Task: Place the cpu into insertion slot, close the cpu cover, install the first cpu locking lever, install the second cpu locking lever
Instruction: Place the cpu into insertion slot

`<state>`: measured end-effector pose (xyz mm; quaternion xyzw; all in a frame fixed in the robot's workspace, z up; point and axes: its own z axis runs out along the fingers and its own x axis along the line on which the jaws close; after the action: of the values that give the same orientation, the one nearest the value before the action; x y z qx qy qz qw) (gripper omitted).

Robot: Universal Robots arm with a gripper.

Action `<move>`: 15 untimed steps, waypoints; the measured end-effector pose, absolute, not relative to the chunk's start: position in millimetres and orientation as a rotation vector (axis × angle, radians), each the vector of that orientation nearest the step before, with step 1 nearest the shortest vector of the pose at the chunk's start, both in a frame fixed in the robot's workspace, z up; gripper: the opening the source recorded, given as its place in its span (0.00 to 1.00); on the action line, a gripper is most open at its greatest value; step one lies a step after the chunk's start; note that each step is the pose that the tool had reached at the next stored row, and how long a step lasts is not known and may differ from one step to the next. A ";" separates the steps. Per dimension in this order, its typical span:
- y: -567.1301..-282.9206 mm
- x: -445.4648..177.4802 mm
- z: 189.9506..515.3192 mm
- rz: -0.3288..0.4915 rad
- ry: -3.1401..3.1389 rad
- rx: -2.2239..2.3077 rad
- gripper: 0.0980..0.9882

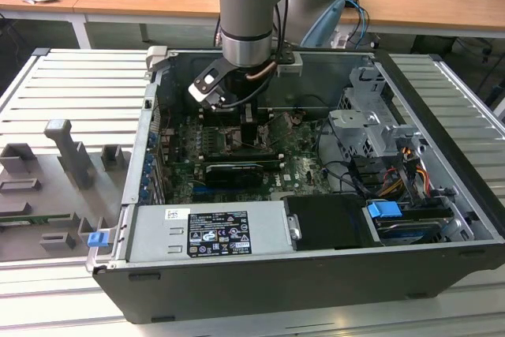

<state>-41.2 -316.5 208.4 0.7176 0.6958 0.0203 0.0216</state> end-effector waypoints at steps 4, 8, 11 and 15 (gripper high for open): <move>-316.5 -41.2 212.0 0.063 2.156 2.224 0.57; -316.5 -41.2 214.4 0.063 2.157 2.224 0.41; -316.5 -41.2 216.2 0.063 2.157 2.224 0.07; -316.5 -41.2 216.7 0.063 2.157 2.224 0.01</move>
<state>-41.2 -316.5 216.7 0.7176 0.6958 0.0203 0.0215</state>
